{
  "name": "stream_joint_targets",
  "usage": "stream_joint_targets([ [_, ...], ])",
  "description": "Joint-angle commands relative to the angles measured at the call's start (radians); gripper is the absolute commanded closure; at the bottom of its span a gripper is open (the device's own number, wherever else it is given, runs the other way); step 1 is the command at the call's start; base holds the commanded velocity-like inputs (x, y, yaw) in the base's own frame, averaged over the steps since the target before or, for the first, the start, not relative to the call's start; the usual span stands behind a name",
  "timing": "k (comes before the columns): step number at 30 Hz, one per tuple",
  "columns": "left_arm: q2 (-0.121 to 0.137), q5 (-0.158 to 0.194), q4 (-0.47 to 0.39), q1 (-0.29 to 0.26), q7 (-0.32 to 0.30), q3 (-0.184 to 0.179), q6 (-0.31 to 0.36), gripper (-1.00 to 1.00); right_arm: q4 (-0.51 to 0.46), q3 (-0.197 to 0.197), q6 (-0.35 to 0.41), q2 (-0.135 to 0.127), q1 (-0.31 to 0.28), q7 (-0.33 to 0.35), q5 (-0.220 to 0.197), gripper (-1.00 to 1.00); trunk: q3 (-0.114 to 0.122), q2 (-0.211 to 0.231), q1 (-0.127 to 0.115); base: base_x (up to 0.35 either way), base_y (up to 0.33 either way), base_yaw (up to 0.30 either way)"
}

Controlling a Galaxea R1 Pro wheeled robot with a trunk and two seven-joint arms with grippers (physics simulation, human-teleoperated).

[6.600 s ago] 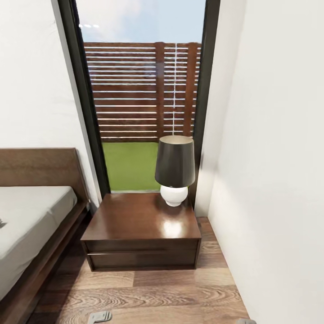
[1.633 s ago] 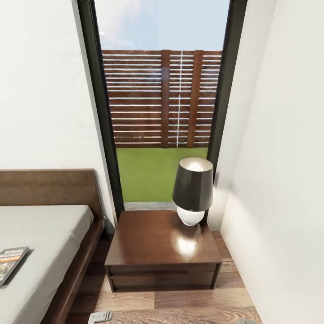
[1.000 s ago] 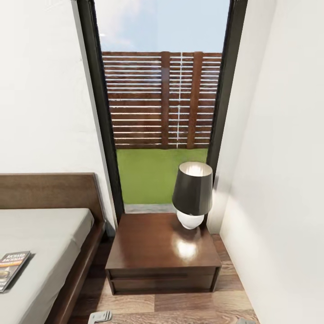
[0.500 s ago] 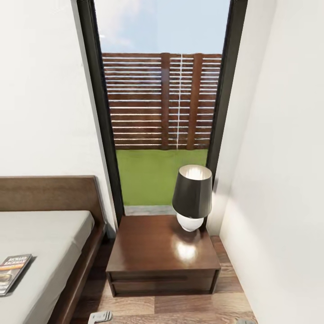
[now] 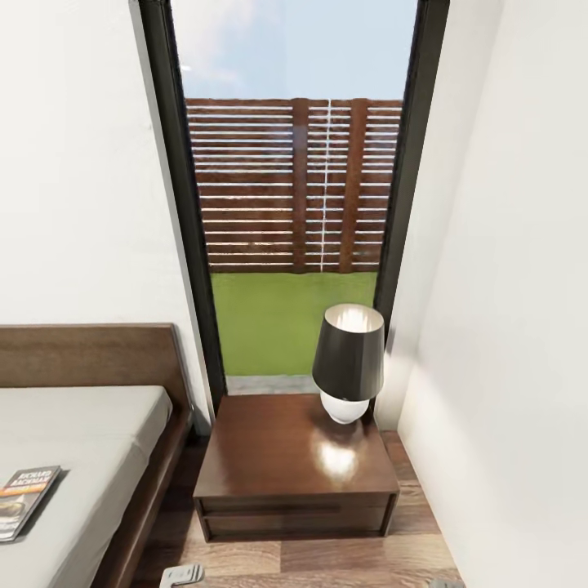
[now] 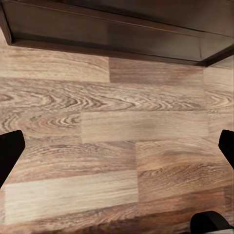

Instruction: In the bedroom, move the book from the bed onto either nightstand, and place the two sandals side by side next to the bed.

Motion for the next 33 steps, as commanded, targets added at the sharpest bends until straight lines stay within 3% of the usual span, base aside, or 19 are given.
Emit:
stream_joint_targets([
  [1, 0.0, -0.011, 0.001, -0.001, -0.002, 0.008, -0.005, -1.0, 0.0, -0.008, -0.004, 0.0, -0.001, 0.003, 0.011, -1.0, 0.002, 0.007, -0.004, 0.0, 0.0, 0.0],
  [33, 0.0, -0.011, 0.001, -0.001, -0.002, 0.008, -0.005, -1.0, 0.001, -0.008, -0.004, 0.0, -0.001, 0.003, 0.011, -1.0, 0.102, 0.231, -0.127, 0.0, 0.0, 0.0],
])
